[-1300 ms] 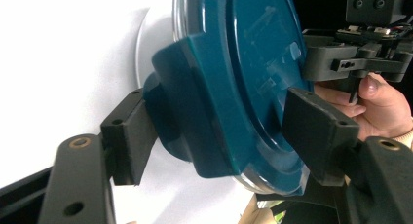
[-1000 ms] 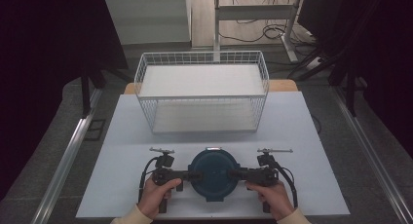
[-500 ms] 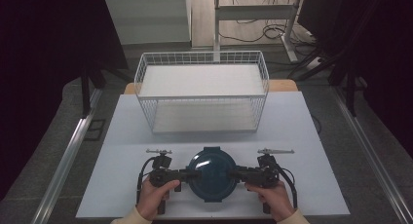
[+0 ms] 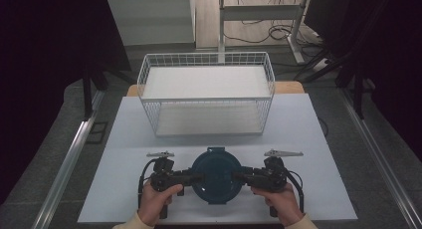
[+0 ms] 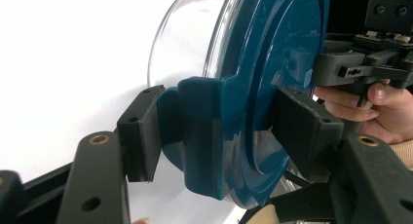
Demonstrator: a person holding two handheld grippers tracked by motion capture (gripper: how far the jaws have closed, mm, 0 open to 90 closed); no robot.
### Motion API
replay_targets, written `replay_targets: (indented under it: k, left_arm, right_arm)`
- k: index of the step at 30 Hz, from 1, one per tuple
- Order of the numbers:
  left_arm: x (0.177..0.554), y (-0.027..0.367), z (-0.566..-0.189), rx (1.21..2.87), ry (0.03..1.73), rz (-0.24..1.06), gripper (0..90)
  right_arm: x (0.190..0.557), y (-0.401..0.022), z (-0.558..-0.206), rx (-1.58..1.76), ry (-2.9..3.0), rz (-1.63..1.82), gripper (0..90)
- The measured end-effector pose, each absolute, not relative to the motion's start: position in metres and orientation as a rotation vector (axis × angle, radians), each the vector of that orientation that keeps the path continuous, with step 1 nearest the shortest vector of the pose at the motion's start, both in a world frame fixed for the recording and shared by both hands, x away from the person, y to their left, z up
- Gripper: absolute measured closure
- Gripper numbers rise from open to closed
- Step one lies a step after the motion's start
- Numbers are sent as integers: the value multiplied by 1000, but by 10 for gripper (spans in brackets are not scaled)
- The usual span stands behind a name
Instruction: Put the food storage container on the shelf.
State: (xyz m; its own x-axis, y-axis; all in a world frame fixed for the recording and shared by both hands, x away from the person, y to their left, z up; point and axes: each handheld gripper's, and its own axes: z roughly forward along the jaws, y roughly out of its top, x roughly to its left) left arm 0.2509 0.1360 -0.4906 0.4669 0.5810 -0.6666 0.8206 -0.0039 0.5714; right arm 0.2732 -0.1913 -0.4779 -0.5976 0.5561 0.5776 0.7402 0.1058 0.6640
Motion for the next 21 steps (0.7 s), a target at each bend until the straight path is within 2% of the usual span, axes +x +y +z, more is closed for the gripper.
replay_targets:
  k: [21]
  left_arm:
    - [256, 140, -467, 1730, 1156, -209, 375]
  right_arm:
    - [276, -187, -457, -1253, -2246, -1563, 450]
